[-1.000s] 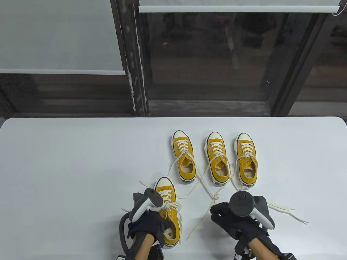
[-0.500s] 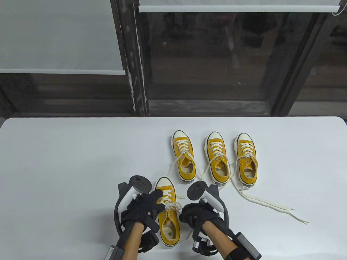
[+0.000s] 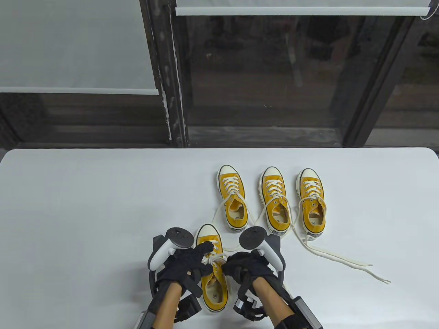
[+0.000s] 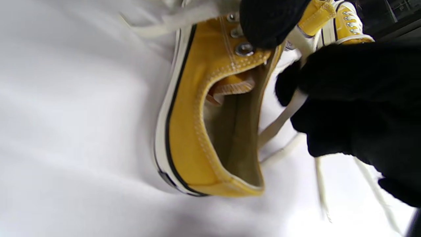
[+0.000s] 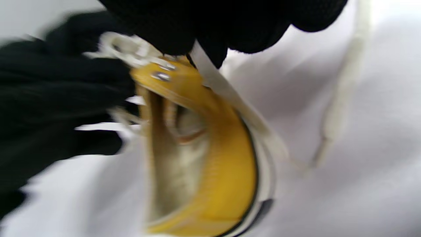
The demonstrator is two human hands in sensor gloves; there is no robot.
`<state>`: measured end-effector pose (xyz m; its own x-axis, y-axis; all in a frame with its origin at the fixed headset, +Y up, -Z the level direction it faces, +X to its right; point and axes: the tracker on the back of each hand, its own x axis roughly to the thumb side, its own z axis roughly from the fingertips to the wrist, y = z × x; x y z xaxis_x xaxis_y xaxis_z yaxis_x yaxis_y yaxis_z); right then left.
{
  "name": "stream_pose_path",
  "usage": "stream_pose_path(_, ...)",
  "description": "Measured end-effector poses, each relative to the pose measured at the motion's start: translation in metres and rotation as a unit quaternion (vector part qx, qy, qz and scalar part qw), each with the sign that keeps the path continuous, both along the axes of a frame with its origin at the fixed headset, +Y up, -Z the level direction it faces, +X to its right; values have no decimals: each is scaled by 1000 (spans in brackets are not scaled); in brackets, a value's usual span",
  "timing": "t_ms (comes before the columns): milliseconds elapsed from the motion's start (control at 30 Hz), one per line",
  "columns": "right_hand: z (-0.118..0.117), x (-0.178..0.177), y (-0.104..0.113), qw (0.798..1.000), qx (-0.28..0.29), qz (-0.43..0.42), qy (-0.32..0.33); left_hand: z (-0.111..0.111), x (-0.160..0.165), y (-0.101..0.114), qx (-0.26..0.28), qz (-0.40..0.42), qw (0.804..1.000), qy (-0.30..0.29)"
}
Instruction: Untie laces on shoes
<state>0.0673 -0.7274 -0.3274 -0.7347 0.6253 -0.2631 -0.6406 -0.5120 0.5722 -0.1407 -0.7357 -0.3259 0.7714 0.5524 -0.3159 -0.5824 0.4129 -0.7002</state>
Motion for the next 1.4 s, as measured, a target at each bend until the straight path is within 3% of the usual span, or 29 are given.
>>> stream_pose_path(233,-4,6,46,985,-9,-171,19,0,2,-8,-1,-15,1000,17)
stream_pose_path(467,2,9,102,976,42,-213,27,0,3,-8,3,-32,999,20)
stream_pose_path(633,10,16,161,930,81,-355,43,1,4,-7,11,-46,999,20)
stream_pose_path(833,21,24,225,894,134,-420,79,1,4,-8,17,-53,998,22)
stream_pose_path(1000,19,29,234,930,199,-304,59,-1,2,-3,25,-43,998,26)
stream_pose_path(1200,11,40,222,944,255,-205,-39,0,-14,7,49,17,996,70)
stream_pose_path(1300,7,47,209,944,308,-66,-99,1,-22,12,56,58,993,90)
stream_pose_path(1400,1,50,187,922,352,80,-141,3,-30,17,67,86,988,113)
